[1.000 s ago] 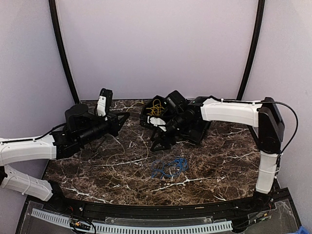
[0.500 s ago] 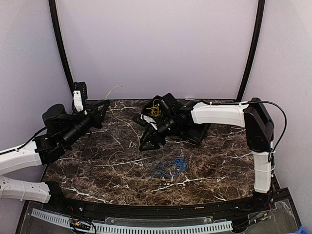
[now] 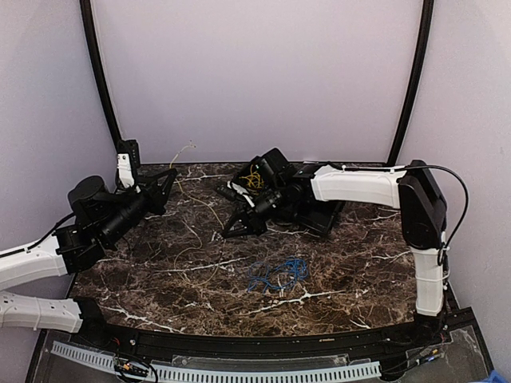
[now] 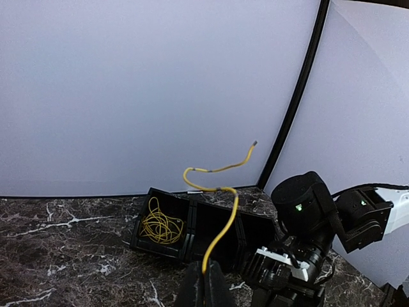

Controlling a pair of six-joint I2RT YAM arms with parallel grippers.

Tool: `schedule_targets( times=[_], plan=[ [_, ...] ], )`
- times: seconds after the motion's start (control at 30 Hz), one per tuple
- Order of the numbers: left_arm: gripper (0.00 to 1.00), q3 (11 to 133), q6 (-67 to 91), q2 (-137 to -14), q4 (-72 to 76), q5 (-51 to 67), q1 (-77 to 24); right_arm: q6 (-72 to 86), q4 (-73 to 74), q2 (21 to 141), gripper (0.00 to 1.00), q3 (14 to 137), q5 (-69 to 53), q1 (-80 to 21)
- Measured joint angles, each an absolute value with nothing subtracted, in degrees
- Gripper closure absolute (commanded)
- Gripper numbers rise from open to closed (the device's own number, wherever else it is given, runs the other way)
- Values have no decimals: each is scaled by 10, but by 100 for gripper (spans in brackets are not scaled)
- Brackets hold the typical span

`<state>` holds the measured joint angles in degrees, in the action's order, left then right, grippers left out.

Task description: Untangle the cables

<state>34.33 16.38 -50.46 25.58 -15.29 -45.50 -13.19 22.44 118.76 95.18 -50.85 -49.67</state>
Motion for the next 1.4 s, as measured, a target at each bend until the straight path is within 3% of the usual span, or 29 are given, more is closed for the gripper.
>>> schedule_targets(
  times=[0.07,0.13,0.17,0.23,0.3,0.57,0.83,1.4],
  plan=[
    [100,343,166,-500,256,-155,-455,-129,229,1192,100,962,-510,-497],
    [93,337,168,-494,258,-157,-455,-132,240,1199,100,982,-508,-496],
    [77,333,170,-490,258,-159,-455,-135,245,1202,100,992,-505,-495],
    [60,324,172,-483,258,-161,-455,-143,256,1206,100,1018,-494,-491],
    [54,309,176,-472,257,-163,-455,-150,267,1206,100,1040,-480,-484],
    [49,221,196,-356,232,-190,-455,-215,305,1210,100,1171,-378,-422],
    [48,187,199,-256,195,-245,-455,-252,303,1220,100,1209,-297,-387],
    [48,172,202,-267,181,-282,-455,-257,245,1221,100,1291,-221,-367]
  ],
)
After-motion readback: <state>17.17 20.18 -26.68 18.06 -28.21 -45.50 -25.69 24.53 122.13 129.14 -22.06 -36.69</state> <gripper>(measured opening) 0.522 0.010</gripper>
